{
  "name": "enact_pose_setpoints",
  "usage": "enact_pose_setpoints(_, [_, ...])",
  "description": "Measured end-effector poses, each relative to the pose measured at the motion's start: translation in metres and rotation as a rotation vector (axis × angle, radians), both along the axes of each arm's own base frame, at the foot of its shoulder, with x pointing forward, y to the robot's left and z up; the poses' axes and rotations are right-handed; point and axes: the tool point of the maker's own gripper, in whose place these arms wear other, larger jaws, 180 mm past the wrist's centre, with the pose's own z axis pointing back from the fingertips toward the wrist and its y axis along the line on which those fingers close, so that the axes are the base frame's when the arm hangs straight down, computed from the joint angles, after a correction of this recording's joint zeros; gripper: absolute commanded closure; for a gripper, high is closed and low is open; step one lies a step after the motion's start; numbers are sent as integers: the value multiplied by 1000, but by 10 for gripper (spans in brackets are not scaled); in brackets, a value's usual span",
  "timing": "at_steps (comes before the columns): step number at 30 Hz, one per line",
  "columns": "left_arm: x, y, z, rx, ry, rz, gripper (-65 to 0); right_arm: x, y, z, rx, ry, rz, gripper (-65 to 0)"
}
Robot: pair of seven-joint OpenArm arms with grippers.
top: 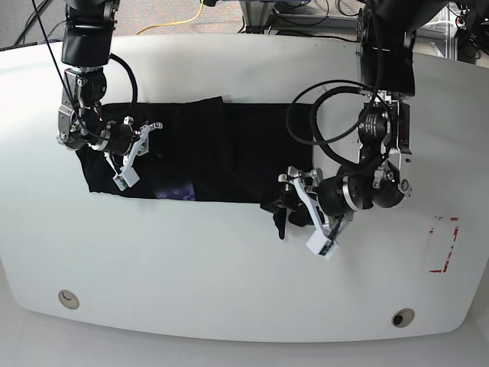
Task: Layout the t-shirt on the table in an organized manner, then fold the t-shirt properly
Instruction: 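Grasp the loose shirt flap with the left gripper and lift it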
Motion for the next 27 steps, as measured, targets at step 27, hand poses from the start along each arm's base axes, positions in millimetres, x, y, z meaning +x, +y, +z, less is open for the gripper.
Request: enact_pose_setpoints(27, [43,8,-92,43,181,162,-415,0,0,0,1,-1,0,-130])
